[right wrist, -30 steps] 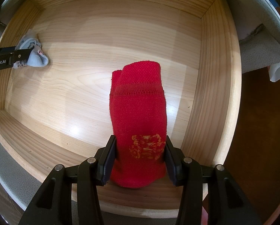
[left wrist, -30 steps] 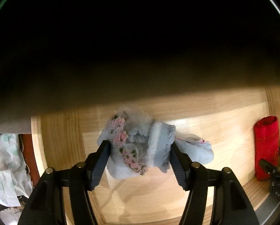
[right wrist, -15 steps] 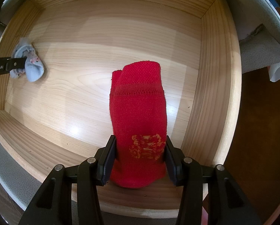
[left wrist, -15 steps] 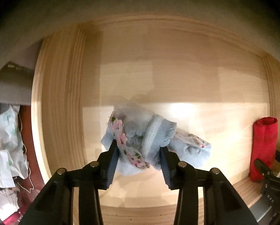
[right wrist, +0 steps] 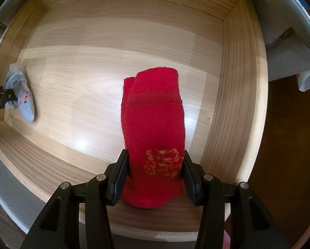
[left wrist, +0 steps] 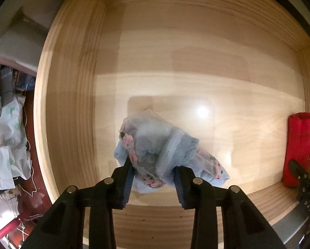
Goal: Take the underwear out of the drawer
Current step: 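Lift the floral underwear with the left gripper over the white box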
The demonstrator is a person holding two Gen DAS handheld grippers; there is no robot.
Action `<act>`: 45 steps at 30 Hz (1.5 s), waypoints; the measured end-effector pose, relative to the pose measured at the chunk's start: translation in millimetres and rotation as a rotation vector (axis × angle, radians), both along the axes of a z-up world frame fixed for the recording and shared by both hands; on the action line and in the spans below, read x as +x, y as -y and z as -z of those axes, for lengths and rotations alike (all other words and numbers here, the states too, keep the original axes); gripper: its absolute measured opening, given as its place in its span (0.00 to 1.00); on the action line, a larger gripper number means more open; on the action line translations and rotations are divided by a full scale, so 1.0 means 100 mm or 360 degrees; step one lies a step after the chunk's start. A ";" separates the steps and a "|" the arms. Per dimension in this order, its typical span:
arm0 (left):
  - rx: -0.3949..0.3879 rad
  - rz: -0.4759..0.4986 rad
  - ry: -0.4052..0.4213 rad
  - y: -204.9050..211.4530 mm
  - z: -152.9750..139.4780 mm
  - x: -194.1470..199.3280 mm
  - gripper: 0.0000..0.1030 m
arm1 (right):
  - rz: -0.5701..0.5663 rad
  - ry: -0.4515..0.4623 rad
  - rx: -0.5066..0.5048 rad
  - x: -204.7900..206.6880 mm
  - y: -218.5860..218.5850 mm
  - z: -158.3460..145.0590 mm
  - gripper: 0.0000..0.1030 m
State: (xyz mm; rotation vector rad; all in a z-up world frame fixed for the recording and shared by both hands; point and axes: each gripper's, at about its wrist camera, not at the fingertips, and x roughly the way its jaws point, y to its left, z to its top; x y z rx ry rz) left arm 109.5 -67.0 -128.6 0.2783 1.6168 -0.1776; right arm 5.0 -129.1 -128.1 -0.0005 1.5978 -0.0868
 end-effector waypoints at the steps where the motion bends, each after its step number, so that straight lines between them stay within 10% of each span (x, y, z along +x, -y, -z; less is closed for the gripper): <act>1: -0.0004 -0.0013 0.0001 0.00 0.00 -0.01 0.33 | 0.0002 0.0000 0.0000 0.00 0.00 0.00 0.44; 28: -0.0090 -0.0124 0.0039 -0.34 -0.14 -0.06 0.25 | 0.0008 -0.0002 -0.0008 0.06 0.00 0.00 0.44; 45: -0.0261 -0.0037 0.0272 -0.63 -1.04 -0.29 0.25 | 0.0014 -0.0001 -0.0008 0.08 0.07 -0.02 0.45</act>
